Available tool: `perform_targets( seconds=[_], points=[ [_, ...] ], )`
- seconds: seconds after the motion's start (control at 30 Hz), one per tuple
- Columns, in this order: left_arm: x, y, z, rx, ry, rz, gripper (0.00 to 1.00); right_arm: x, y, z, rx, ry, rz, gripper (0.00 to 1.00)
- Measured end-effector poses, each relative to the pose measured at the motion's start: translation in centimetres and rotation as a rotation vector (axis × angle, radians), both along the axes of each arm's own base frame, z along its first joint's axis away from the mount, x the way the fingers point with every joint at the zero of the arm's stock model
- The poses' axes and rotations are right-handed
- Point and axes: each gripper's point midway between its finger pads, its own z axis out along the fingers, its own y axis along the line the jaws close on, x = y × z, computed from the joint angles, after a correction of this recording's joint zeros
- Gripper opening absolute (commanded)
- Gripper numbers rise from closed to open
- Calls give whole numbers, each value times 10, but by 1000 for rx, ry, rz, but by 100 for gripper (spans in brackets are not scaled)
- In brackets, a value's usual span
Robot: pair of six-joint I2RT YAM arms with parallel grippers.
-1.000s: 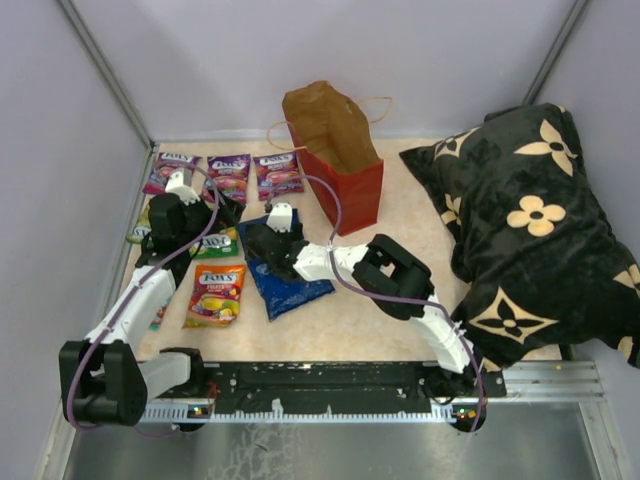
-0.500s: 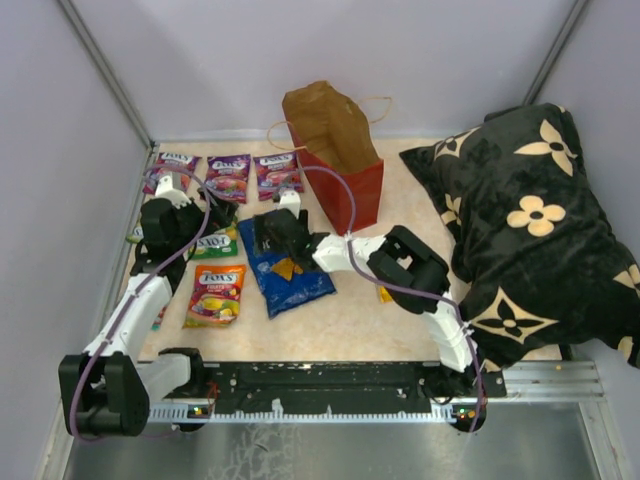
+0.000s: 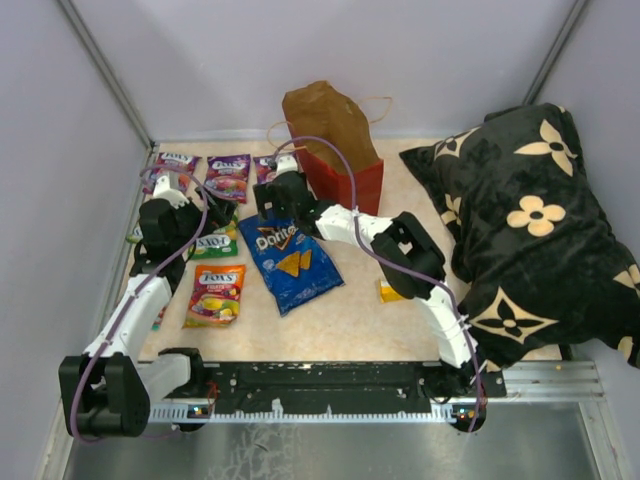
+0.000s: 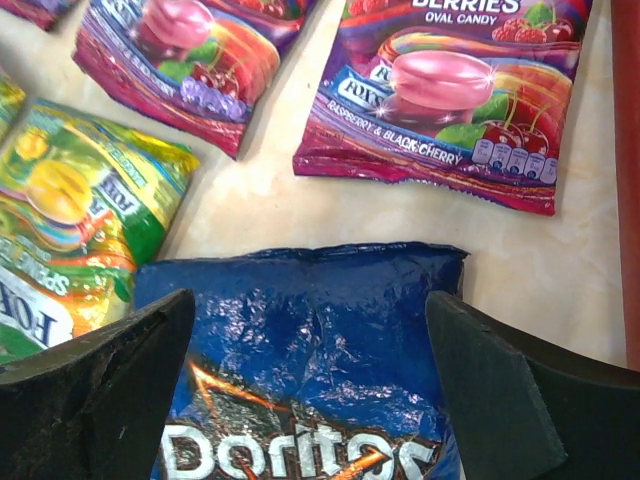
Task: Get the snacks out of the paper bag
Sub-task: Move the snack to the center of the board, then move the paper bag to the center of the board.
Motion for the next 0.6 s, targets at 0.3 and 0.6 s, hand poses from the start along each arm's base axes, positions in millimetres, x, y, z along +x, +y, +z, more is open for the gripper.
perform_targets(
  seconds=[0.3, 0.6],
  points=[
    [0, 0, 1, -7, -4, 1, 100, -10, -33, -35, -193, 9, -14, 99],
    [0, -1, 2, -14, -9, -8, 100, -81, -107, -64, -270, 115, -63, 99]
  ],
)
